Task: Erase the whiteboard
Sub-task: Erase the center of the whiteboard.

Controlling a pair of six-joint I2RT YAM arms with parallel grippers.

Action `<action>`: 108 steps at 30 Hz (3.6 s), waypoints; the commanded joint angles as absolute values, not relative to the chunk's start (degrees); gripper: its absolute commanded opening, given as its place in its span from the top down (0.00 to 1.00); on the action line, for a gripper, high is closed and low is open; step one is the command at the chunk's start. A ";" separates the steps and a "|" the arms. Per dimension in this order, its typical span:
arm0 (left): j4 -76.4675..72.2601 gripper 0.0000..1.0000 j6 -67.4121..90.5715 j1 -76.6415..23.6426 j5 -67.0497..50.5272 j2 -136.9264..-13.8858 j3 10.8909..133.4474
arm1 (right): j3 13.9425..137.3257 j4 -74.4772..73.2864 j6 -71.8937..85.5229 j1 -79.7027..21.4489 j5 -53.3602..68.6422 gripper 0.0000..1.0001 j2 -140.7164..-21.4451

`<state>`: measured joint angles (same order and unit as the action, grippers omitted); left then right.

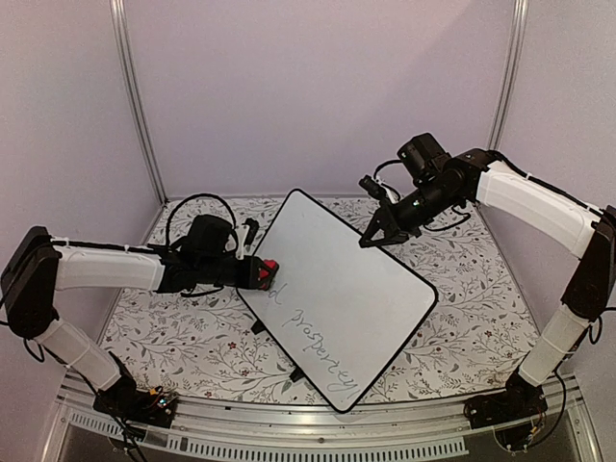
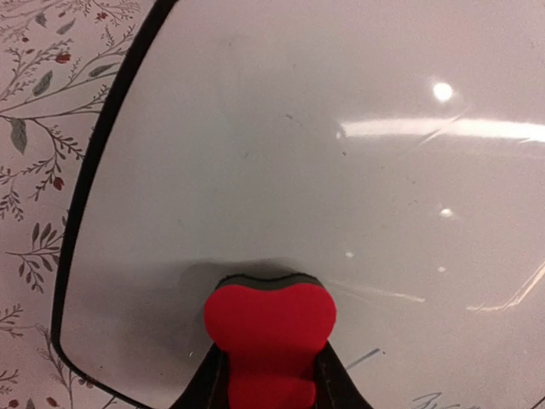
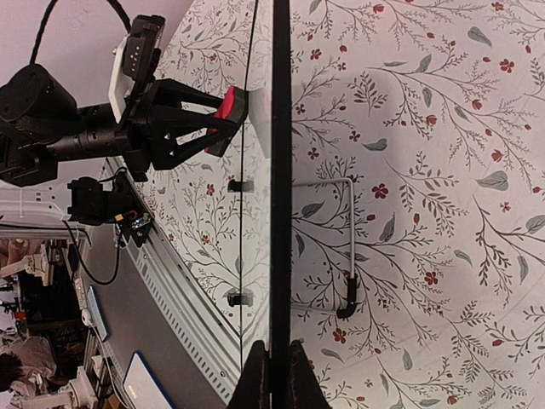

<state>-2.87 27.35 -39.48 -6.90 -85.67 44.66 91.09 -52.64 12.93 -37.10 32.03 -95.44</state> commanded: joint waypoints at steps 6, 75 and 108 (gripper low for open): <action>-2.08 1.00 26.95 -40.56 -7.09 -87.53 42.07 | 90.92 -53.55 9.67 -38.46 33.13 1.00 -96.56; -3.61 1.00 27.29 -43.21 -8.75 -84.80 33.96 | 91.58 -53.97 9.67 -38.47 32.92 1.00 -96.96; -4.08 1.00 24.38 -41.35 -6.04 -86.96 41.72 | 90.88 -53.62 9.57 -38.49 33.49 1.00 -96.68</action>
<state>-1.76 26.17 -42.63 -5.85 -84.20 38.79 91.22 -53.10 13.72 -36.82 31.75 -95.59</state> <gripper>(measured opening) 0.247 0.034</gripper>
